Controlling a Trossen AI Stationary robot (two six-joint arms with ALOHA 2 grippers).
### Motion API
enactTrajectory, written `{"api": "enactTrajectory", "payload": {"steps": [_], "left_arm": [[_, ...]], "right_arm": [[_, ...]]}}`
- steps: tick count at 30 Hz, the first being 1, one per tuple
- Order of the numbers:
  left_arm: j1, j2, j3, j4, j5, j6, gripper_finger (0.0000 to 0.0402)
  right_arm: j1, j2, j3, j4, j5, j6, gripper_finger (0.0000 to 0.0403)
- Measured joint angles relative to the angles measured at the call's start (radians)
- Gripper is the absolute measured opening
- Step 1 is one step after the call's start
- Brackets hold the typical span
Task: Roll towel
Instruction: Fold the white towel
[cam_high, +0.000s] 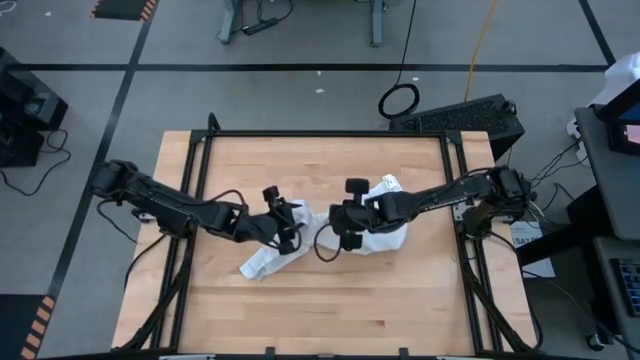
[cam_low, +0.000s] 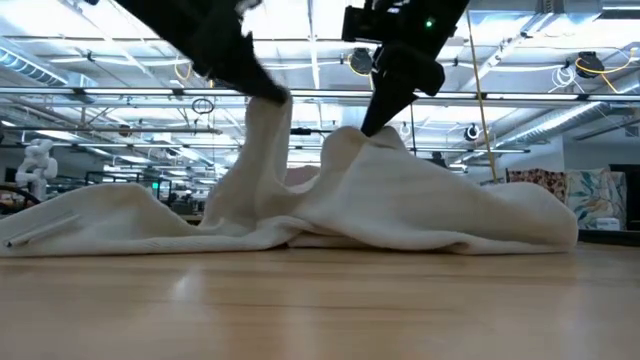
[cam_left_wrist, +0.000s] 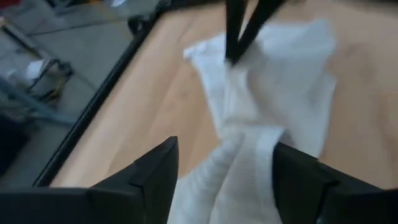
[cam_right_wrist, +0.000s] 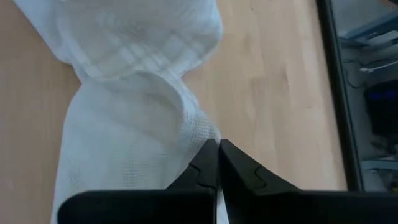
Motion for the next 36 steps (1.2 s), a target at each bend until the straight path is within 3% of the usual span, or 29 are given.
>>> {"api": "enactTrajectory", "payload": {"steps": [8, 15, 22, 26, 30, 33, 36], "left_arm": [[-0.003, -0.008, 0.0, -0.359, 0.011, -0.279, 0.0253], [-0.059, -0.007, 0.011, -0.381, 0.08, -0.318, 0.0259], [-0.078, -0.038, 0.01, -0.622, -0.077, -0.385, 0.0259], [-0.096, -0.065, 0.01, -0.516, -0.08, -0.402, 0.0259], [-0.135, -0.067, 0.011, -0.434, -0.08, -0.296, 0.0259], [-0.15, -0.067, 0.01, -0.535, -0.129, -0.292, 0.0259], [-0.138, -0.073, 0.01, -0.656, -0.199, -0.381, 0.0259]], "right_arm": [[-0.019, 0.0, 0.0, 0.002, -0.012, -0.019, 0.0], [-0.036, 0.0, 0.0, 0.011, -0.013, -0.014, 0.0], [-0.038, 0.0, 0.0, 0.005, -0.015, -0.004, 0.0], [-0.042, 0.0, 0.0, 0.014, -0.017, 0.001, 0.0], [-0.056, 0.0, 0.0, 0.02, -0.042, 0.009, 0.0], [-0.064, 0.0, 0.0, 0.005, -0.066, 0.029, 0.0], [-0.064, 0.0, 0.0, -0.002, -0.066, 0.038, 0.0]]}}
